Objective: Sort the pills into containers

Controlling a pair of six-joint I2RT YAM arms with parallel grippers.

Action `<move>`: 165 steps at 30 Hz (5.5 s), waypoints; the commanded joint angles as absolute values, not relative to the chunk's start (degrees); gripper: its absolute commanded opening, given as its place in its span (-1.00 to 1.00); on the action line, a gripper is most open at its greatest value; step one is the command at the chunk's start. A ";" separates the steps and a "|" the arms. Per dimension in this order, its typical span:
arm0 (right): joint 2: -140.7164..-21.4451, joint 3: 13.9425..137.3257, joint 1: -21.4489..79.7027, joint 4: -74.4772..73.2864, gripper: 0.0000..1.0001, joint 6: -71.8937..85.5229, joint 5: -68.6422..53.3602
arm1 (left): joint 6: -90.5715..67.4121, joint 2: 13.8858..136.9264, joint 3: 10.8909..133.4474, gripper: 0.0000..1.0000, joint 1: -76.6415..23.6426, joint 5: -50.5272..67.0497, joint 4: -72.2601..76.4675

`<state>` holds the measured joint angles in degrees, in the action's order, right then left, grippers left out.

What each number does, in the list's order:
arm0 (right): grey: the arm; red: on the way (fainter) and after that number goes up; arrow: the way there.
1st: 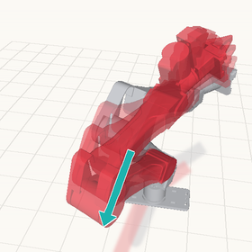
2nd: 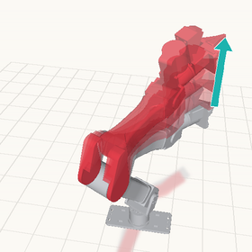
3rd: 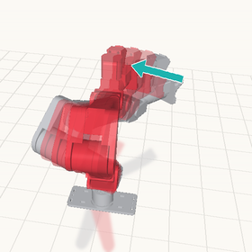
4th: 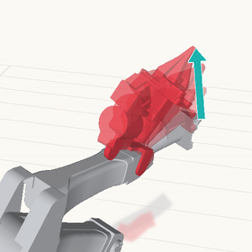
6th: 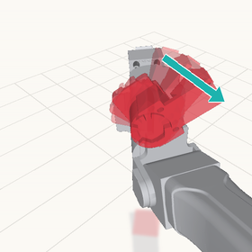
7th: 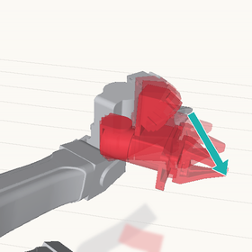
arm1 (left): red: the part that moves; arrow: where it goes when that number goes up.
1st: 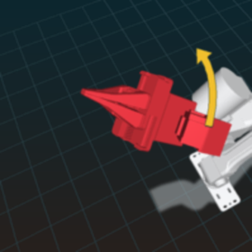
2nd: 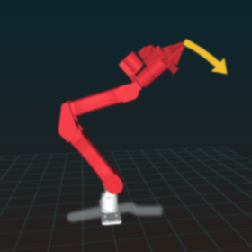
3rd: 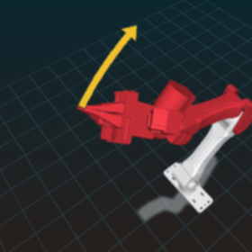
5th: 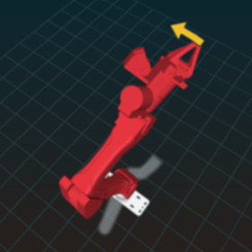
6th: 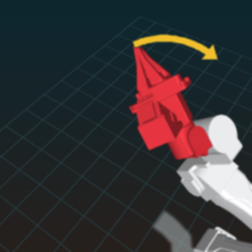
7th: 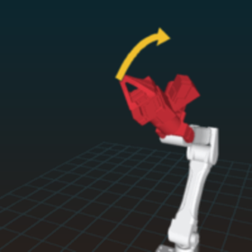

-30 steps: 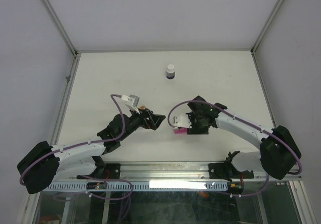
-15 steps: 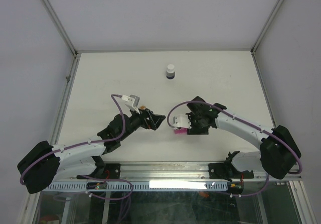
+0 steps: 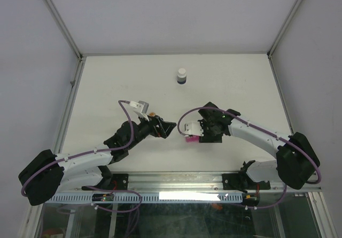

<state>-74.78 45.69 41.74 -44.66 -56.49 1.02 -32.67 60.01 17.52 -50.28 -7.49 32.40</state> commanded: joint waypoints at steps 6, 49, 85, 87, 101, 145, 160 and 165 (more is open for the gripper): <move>-74.88 47.76 42.19 -44.72 -0.96 -55.57 0.91 | -33.06 59.76 18.19 0.98 -50.54 -8.03 34.55; -75.63 48.34 41.68 -46.27 -0.93 -54.46 -0.01 | -33.29 59.81 18.01 0.98 -50.10 -7.25 34.81; -76.60 49.97 40.28 -46.95 -0.92 -52.95 3.34 | -33.00 60.56 18.61 0.98 -50.01 -6.78 34.47; -76.30 49.50 40.84 -47.37 -0.91 -53.21 2.87 | -33.02 60.48 18.57 0.98 -50.02 -6.71 34.32; -76.51 49.77 40.80 -46.15 -0.93 -52.73 4.82 | -32.94 60.34 18.47 0.98 -50.01 -6.52 34.52; -80.29 53.78 42.82 -50.24 -0.93 -51.66 8.39 | -32.78 59.33 17.71 0.98 -49.89 -6.09 34.98; -79.36 51.99 44.18 -49.04 -0.93 -51.95 10.36 | -32.86 59.85 18.19 0.98 -49.75 -5.79 34.58; -79.77 52.18 44.45 -50.23 -0.94 -51.93 9.59 | -32.85 59.59 17.93 0.98 -49.78 -5.89 34.64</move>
<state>-80.49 51.88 43.77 -51.53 -52.12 7.03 -33.04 60.62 17.52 -50.17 -6.96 32.40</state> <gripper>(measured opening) 0.545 0.990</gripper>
